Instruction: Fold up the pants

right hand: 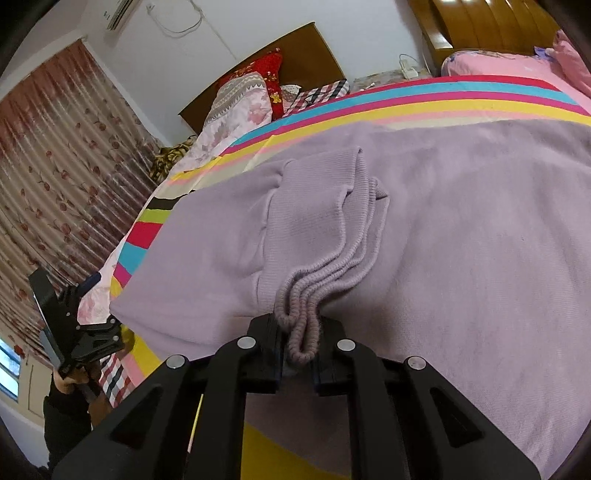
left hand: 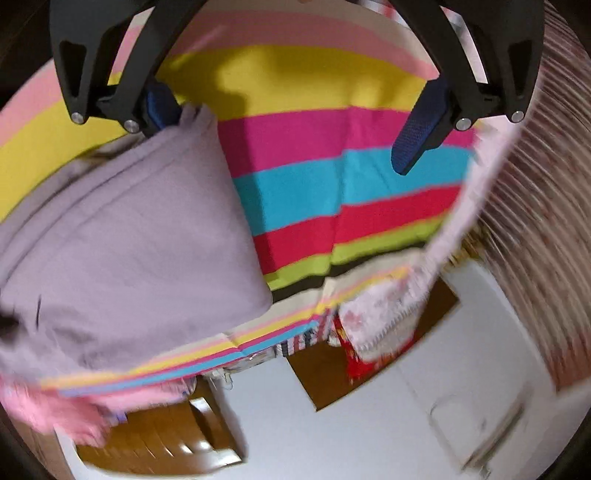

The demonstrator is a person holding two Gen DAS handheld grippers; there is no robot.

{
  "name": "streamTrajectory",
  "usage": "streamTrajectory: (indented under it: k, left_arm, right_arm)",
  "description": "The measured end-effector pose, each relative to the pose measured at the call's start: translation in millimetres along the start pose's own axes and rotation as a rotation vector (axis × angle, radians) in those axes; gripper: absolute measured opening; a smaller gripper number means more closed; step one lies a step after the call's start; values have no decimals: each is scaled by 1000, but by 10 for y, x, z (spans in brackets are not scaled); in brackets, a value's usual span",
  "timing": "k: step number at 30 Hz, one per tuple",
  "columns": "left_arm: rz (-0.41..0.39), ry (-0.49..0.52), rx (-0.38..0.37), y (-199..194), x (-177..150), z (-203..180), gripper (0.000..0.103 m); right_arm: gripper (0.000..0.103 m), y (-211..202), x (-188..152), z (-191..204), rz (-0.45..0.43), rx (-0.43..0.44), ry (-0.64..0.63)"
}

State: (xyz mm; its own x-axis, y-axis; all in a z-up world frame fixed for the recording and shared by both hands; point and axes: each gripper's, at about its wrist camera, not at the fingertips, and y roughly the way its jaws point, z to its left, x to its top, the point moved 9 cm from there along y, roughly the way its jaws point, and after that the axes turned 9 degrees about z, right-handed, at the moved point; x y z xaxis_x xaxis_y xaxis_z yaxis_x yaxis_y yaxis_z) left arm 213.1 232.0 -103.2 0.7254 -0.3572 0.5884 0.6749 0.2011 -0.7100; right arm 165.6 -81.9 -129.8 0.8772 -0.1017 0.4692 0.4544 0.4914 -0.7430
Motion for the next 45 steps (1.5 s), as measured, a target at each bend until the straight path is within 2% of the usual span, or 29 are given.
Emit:
streamTrajectory:
  k: [2, 5, 7, 9, 10, 11, 13, 15, 17, 19, 21, 24, 25, 26, 28, 31, 32, 35, 37, 39, 41, 43, 45]
  left_arm:
    - [27, -111, -118, 38, -58, 51, 101]
    - [-16, -150, -184, -128, -167, 70, 101]
    - [-21, -129, -194, -207, -288, 62, 101]
    - [10, -130, -148, -261, -434, 151, 101]
    - [10, -161, -147, -323, -451, 221, 101]
    - [-24, -220, -167, -475, -409, 334, 101]
    - [-113, -314, -190, -767, -192, 476, 101]
    - [-159, -334, -206, -914, 74, 432, 101]
    - [-180, -323, -242, -946, 431, 205, 101]
    - [-136, -261, -326, -755, 754, -210, 101]
    - [-66, -191, -310, -489, 890, -553, 101]
    - [75, -147, -268, -44, 729, -813, 101]
    - [113, -151, -261, 60, 611, -818, 101]
    - [153, -185, -287, 202, 442, -772, 102]
    - [109, -238, -356, 204, 326, -664, 102]
    - [154, -276, -377, 158, 318, -560, 101]
    - [142, -308, -404, 64, 411, -489, 101]
    - [11, -336, -473, -249, 900, -381, 101]
    - [-16, -319, -468, -241, 1243, -408, 101]
    - [36, -258, -446, 59, 1529, -566, 101]
    - [124, -222, -406, 448, 1589, -710, 101]
    - [212, -186, -369, 830, 1484, -784, 101]
    - [233, -192, -372, 992, 1324, -767, 102]
  right_arm:
    - [11, 5, 11, 0, 4, 1, -4]
    - [11, 4, 13, 13, 12, 6, -3]
    - [11, 7, 20, 7, 10, -1, -13]
    - [17, 4, 17, 14, 23, -11, -25]
    - [25, -18, 19, 17, 33, -23, -31]
    - [38, -61, 29, 7, 35, -40, -28]
    - [48, -242, 85, -30, -19, -122, -20]
    - [48, -437, 181, 95, -113, -175, -76]
    - [48, -464, 228, 422, -150, -203, -208]
    - [48, -338, 221, 675, -134, -230, -311]
    - [48, -111, 157, 855, -76, -247, -391]
    - [48, 193, 0, 730, 39, -297, -418]
    - [49, 239, -49, 641, 56, -306, -424]
    - [49, 209, -58, 586, 27, -290, -435]
    - [49, 162, -62, 472, 35, -215, -398]
    - [52, 100, -10, 465, 100, -166, -371]
    - [56, 40, 64, 482, 101, -149, -359]
    - [65, -130, 421, 567, 21, -166, -392]
    - [74, -29, 696, 660, 13, -198, -449]
    - [74, 206, 863, 706, 58, -192, -481]
    - [74, 484, 961, 639, 126, -227, -488]
    - [75, 722, 961, 458, 201, -242, -467]
    - [82, 855, 932, 220, 235, -230, -420]
